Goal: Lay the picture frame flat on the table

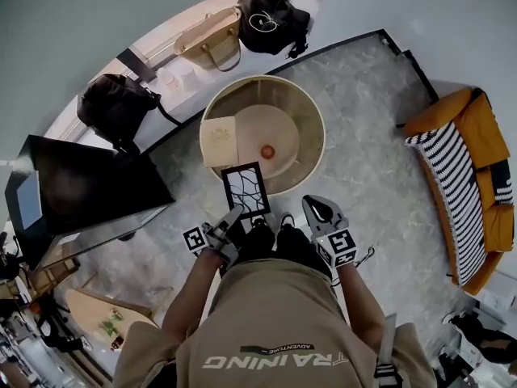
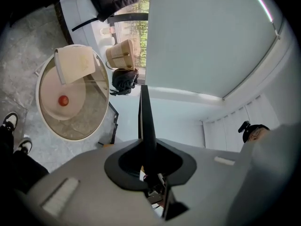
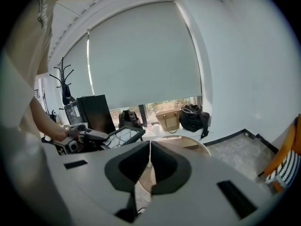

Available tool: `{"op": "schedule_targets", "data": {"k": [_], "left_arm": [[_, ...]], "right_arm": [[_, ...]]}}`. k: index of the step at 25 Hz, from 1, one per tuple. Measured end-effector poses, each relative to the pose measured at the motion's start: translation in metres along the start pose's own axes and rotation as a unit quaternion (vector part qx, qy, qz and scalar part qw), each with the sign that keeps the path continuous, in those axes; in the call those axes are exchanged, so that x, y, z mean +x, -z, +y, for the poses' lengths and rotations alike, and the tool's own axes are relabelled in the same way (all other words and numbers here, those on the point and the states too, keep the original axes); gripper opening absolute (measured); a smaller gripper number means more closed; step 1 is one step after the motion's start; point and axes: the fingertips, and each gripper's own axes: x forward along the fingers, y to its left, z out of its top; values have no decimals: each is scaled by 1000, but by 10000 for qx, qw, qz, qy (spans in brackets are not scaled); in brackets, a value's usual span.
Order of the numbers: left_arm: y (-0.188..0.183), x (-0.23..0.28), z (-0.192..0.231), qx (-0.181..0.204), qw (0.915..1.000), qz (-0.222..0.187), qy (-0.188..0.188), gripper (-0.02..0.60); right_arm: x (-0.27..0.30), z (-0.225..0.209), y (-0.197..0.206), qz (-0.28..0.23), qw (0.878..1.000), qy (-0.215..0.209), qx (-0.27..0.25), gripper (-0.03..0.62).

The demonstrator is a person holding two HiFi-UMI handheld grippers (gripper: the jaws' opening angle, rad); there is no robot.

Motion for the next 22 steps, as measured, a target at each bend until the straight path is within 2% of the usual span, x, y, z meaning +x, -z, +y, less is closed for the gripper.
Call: {"op": "schedule_targets", "data": {"k": [7,12,15,22], "left_arm": [[-8,4,62,-210,9988,-154,-406,49],[-17,8,125,-382,9957,-429,-720,49],[-27,11,170,-476,9932,-617,-865,49],[-41,-1,262,-627,9861,-861,-1278,49]], "right_arm": [[30,-6,44,230,9981,-353,-448,9],[57,-18,75,363,9972,-642,-131,9],[84,-24,102,454,9959,-767,-158,9],[134,-29,171,608,9948,-816,-40,9]]}}
